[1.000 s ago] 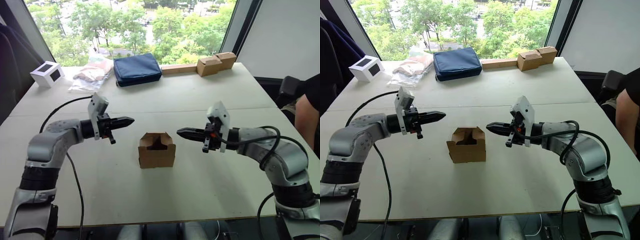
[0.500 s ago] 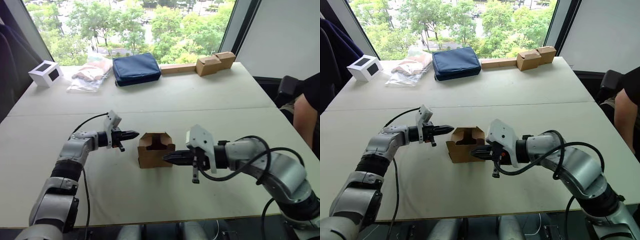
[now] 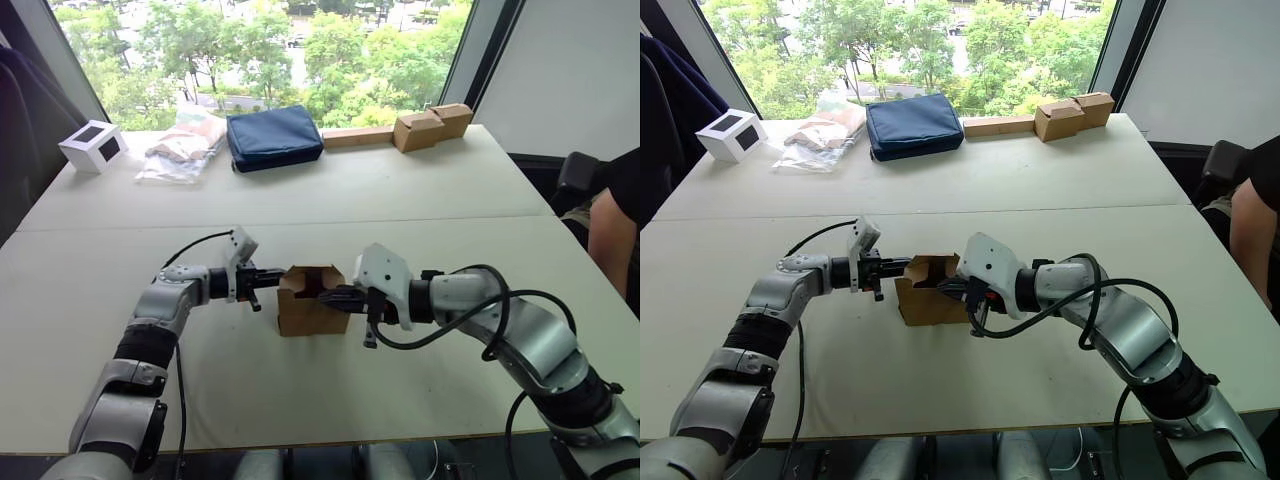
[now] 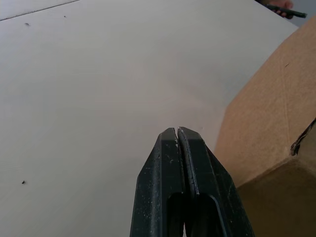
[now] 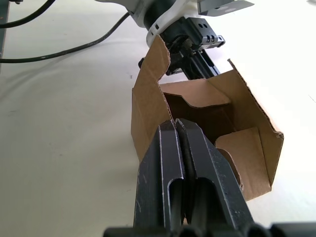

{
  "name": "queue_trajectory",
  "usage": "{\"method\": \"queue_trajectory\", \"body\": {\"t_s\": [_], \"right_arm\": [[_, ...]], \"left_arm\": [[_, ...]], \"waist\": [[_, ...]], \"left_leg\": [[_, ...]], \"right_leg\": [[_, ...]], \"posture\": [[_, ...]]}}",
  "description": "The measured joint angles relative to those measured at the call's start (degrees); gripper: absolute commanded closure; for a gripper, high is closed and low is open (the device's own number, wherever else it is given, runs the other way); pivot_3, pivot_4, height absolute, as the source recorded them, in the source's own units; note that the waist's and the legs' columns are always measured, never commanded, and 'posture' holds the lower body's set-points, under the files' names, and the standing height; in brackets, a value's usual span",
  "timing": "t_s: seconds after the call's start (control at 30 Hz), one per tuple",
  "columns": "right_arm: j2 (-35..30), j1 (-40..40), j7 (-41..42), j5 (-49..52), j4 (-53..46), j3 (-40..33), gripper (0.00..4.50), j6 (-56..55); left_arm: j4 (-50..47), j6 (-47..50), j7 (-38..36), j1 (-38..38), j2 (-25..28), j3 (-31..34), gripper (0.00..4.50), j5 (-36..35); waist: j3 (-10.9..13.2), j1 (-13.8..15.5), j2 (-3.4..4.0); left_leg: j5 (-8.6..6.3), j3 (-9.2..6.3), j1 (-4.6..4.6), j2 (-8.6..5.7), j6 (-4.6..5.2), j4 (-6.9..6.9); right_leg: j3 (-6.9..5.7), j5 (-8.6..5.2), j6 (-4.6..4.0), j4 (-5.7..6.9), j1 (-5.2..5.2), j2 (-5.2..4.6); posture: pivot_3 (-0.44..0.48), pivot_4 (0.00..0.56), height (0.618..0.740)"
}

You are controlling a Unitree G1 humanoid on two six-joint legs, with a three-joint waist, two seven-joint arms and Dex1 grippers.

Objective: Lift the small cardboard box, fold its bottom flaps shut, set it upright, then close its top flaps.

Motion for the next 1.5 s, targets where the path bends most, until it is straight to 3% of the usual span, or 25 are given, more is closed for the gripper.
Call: {"method": "queue_trajectory", "body": {"t_s": [0.77,1.0,1.27,1.5], "right_arm": [[3.9,-0.1,0.7,-8.5,8.6,4.3,4.5,-7.0],[5.4,-0.8,1.2,-10.8,11.1,4.4,4.5,-9.1],[7.0,-1.6,2.2,-11.7,12.6,4.4,4.5,-10.2],[7.9,-1.7,3.5,-12.4,14.0,4.5,4.5,-11.0]], "left_arm": [[-4.2,1.7,3.2,4.1,-0.1,0.7,4.46,0.0],[-5.9,2.9,1.4,5.9,7.2,4.6,4.46,-1.3],[-31.5,18.7,-3.0,15.0,18.9,10.7,4.46,-14.1],[-40.8,21.8,0.0,15.5,18.1,8.9,4.46,-17.2]], "waist": [[0.0,0.0,0.0],[0.0,-0.3,0.0],[0.0,-0.1,0.02],[0.0,-0.1,0.04]], "left_leg": [[0.0,0.0,0.0,0.0,0.0,0.0],[0.0,0.0,0.0,0.06,0.0,-0.02],[0.0,0.0,-0.05,-0.03,-0.01,-0.04],[0.0,0.0,-0.04,-0.06,-0.02,-0.07]], "right_leg": [[0.0,0.0,0.0,0.01,-0.01,0.01],[0.03,0.0,-0.01,0.02,-0.08,0.11],[0.02,0.0,-0.01,0.01,-0.07,-0.22],[-0.01,-0.01,-0.02,0.01,-0.08,-0.22]], "posture": [[0.0,0.15,0.74],[0.0,0.15,0.74],[0.0,0.15,0.74],[0.0,0.15,0.74]]}}
